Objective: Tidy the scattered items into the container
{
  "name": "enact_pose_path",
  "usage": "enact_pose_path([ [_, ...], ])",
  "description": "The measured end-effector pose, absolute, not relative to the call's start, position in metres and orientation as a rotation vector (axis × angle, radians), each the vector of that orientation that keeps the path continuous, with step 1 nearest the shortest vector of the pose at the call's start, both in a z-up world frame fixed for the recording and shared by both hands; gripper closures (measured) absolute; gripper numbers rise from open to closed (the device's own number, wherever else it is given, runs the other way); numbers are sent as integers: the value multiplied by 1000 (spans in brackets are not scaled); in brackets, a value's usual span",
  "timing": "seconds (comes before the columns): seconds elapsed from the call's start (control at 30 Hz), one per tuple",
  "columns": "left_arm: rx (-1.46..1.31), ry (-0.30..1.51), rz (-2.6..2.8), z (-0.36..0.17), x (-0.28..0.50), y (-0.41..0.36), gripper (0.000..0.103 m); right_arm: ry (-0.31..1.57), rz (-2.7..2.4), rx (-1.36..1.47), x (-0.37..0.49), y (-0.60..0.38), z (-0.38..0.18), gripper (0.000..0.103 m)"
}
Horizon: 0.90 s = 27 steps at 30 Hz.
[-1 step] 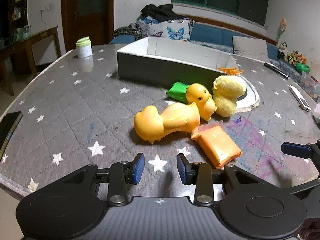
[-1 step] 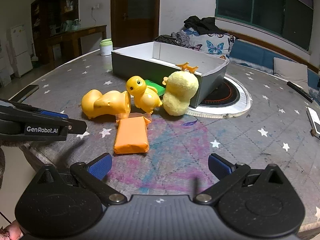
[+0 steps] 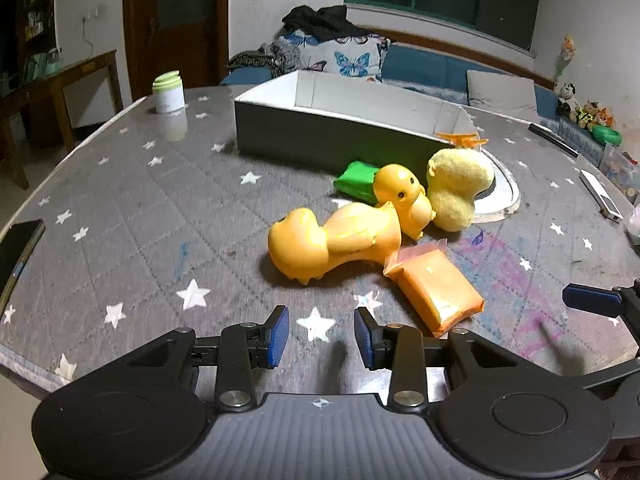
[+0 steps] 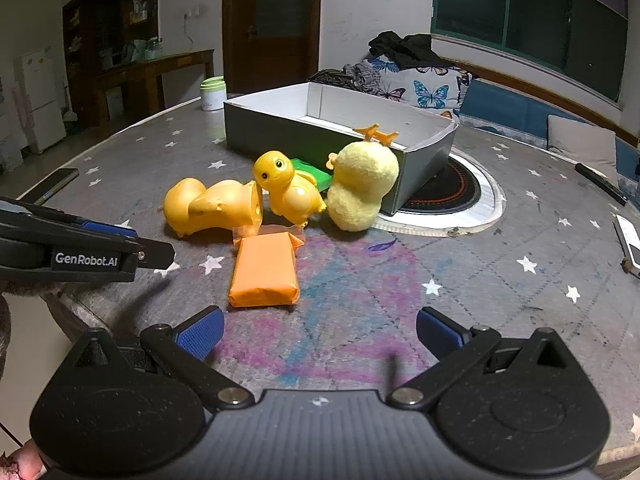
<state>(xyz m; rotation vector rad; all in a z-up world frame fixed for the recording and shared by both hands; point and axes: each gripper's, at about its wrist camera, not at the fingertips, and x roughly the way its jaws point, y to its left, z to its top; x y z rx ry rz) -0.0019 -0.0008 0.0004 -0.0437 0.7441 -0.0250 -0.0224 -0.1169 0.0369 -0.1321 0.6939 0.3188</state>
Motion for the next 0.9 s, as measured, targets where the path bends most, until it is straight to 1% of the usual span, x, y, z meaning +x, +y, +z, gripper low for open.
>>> enact_pose_path([
  [0.1, -41, 734, -35, 1, -6, -2, 65, 695, 320, -139, -23, -115, 36, 0],
  [0.33, -69, 801, -34, -6, 3, 0, 65, 712, 329, -146, -20, -113, 33, 0],
  [0.9, -27, 784, 18, -6, 3, -6, 64, 730, 344, -138, -17, -110, 27, 0],
])
